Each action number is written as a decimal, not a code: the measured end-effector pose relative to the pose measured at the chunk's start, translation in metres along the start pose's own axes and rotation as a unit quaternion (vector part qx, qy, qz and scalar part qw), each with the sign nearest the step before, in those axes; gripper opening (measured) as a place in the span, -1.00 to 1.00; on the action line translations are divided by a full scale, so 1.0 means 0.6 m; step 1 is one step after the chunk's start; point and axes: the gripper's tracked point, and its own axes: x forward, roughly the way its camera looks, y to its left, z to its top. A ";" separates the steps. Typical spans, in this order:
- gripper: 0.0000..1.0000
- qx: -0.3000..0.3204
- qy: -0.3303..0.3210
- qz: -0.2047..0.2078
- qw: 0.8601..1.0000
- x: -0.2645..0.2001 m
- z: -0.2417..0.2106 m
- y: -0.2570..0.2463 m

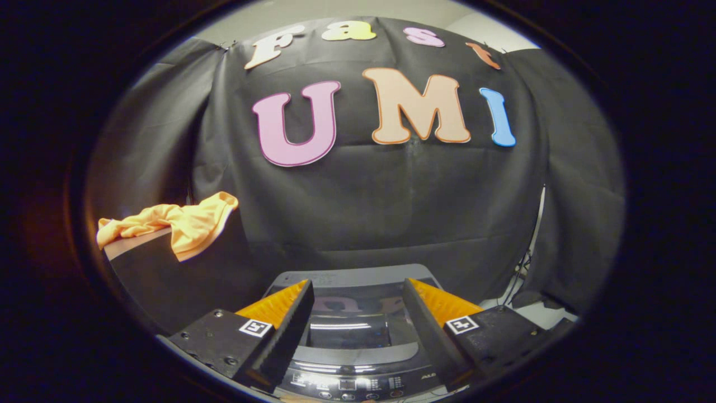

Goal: Put the clothes into the washing machine and then close the washing machine lid.

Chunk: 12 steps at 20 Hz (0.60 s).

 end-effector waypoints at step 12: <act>0.93 0.000 -0.091 0.009 0.996 -0.147 0.008 -0.087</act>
